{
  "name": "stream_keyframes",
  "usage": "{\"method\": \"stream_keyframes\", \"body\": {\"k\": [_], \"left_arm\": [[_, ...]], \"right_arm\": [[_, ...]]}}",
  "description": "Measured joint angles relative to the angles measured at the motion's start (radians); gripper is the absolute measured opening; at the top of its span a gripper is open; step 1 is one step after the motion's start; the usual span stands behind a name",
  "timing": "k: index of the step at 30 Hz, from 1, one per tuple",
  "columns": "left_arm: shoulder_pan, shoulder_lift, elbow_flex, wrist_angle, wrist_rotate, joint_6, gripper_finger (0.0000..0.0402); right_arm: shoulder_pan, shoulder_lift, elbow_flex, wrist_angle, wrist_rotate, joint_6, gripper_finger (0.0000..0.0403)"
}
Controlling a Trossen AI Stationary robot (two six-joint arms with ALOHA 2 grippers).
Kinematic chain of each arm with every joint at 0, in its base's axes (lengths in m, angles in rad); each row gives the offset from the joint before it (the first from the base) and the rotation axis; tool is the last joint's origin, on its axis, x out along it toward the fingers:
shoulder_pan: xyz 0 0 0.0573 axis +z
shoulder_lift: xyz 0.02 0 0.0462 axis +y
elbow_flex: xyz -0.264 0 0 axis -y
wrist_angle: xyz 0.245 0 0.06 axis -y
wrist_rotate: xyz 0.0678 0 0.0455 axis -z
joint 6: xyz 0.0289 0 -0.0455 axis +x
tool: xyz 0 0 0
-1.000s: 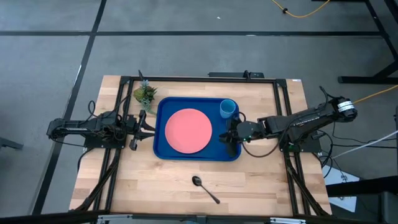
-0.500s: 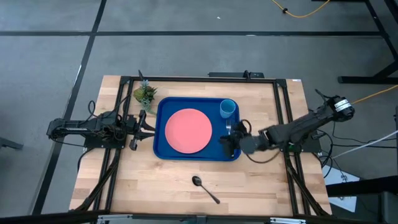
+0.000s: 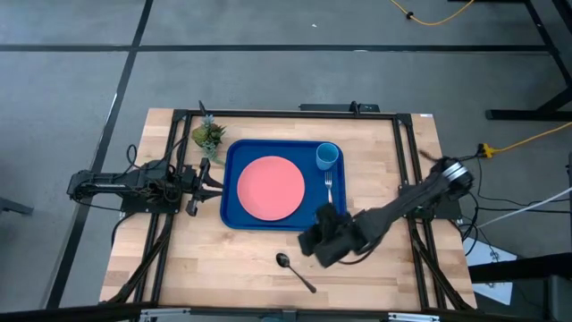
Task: Pick and place plate/cup/fork/spoon on tray
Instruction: Put the black spoon on the left side of the brown fork on the blue tray
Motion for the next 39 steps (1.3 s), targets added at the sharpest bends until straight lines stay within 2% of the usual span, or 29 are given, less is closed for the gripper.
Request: {"method": "stream_keyframes", "body": {"k": [4, 9, 15, 19, 22, 30, 35, 39], "left_arm": [[0.0, 0.0, 0.0, 0.0, 0.0, 0.0, 0.008], [0.0, 0.0, 0.0, -0.002, -0.011, 0.0, 0.008], [0.0, 0.0, 0.0, -0.003, -0.016, 0.0, 0.008], [0.0, 0.0, 0.0, -0.004, -0.02, 0.0, 0.008], [0.0, 0.0, 0.0, -0.004, -0.019, 0.0, 0.008], [0.0, 0.0, 0.0, -0.004, -0.02, 0.0, 0.008], [0.0, 0.0, 0.0, -0.004, -0.02, 0.0, 0.008], [0.0, 0.0, 0.0, -0.004, -0.02, 0.0, 0.008]], "right_arm": [[0.01, 0.097, 0.037, -0.002, -0.097, 0.074, 0.0106], [0.038, 0.167, 0.045, 0.045, -0.154, 0.066, 0.0106], [0.059, 0.223, 0.045, 0.173, -0.157, 0.017, 0.0106], [0.051, 0.255, 0.075, 0.178, -0.219, 0.044, 0.0106], [0.042, 0.301, 0.18, 0.099, -0.219, -0.016, 0.0106], [0.022, 0.533, 0.657, -0.352, -0.216, -0.108, 0.0106], [0.033, 0.647, 0.791, -0.401, -0.227, -0.106, 0.0106], [0.044, 0.669, 0.813, -0.395, -0.228, -0.108, 0.0106]]}}
